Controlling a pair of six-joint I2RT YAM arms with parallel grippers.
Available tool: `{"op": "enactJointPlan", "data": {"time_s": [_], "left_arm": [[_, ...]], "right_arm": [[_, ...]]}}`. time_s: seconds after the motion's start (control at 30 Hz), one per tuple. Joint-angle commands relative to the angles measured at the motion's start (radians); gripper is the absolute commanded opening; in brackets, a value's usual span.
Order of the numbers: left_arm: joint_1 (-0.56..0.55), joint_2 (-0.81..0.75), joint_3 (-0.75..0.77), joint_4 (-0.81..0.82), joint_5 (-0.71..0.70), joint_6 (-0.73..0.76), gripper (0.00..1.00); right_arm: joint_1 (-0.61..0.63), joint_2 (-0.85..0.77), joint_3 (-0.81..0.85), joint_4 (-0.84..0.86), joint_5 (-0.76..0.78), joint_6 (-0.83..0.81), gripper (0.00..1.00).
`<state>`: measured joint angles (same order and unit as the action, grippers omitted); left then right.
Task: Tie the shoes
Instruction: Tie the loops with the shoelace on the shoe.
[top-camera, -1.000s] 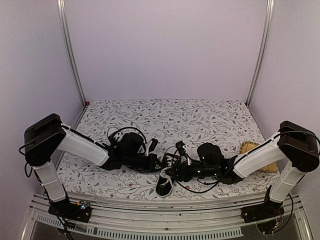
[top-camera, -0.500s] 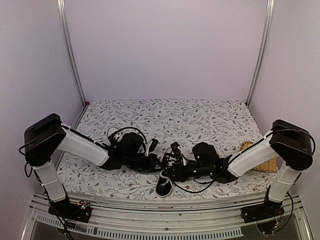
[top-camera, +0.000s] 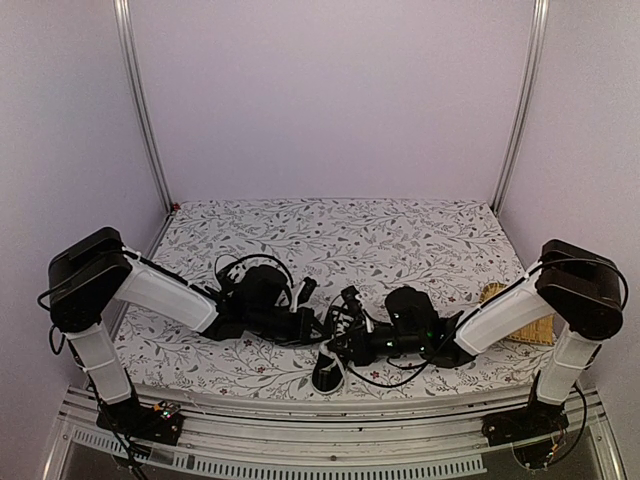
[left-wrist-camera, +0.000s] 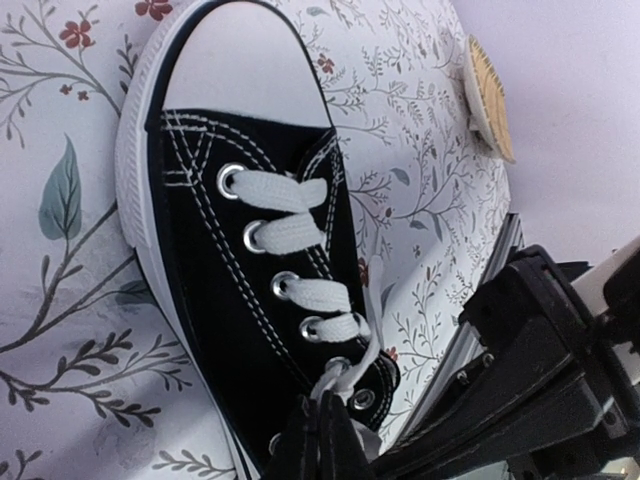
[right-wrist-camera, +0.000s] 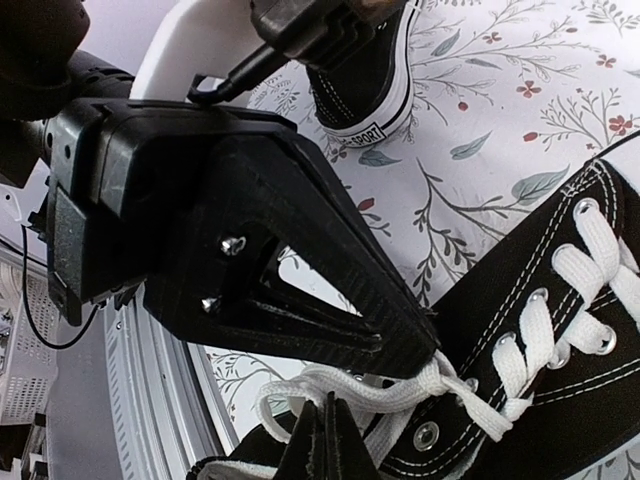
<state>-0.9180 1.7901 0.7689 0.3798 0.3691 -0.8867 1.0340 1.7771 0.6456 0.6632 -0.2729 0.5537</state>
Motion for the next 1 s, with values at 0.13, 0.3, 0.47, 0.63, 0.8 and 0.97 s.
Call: {"op": "enactJointPlan", "data": {"time_s": [0.13,0.3,0.47,0.63,0.8,0.97], "left_arm": [[0.001,-0.03,-0.013,0.002,-0.025,0.007,0.0],[0.001,-0.033,-0.02,0.008,-0.036,0.002,0.0],[0.001,-0.055,-0.04,0.005,-0.067,-0.006,0.0],[0.007,-0.071,-0.059,0.0,-0.088,-0.013,0.0],[0.011,-0.083,-0.077,0.007,-0.099,-0.025,0.0],[0.012,-0.086,-0.089,0.025,-0.089,-0.031,0.0]], "right_arm": [[0.002,-0.169,-0.106,-0.02,0.167,0.02,0.02],[-0.004,-0.203,-0.122,-0.094,0.208,0.011,0.02],[-0.012,-0.205,-0.121,-0.159,0.244,0.024,0.02],[-0.012,-0.212,-0.124,-0.192,0.262,0.022,0.02],[-0.018,-0.203,-0.121,-0.216,0.272,0.02,0.02],[-0.026,-0.195,-0.12,-0.225,0.267,0.022,0.02]]}}
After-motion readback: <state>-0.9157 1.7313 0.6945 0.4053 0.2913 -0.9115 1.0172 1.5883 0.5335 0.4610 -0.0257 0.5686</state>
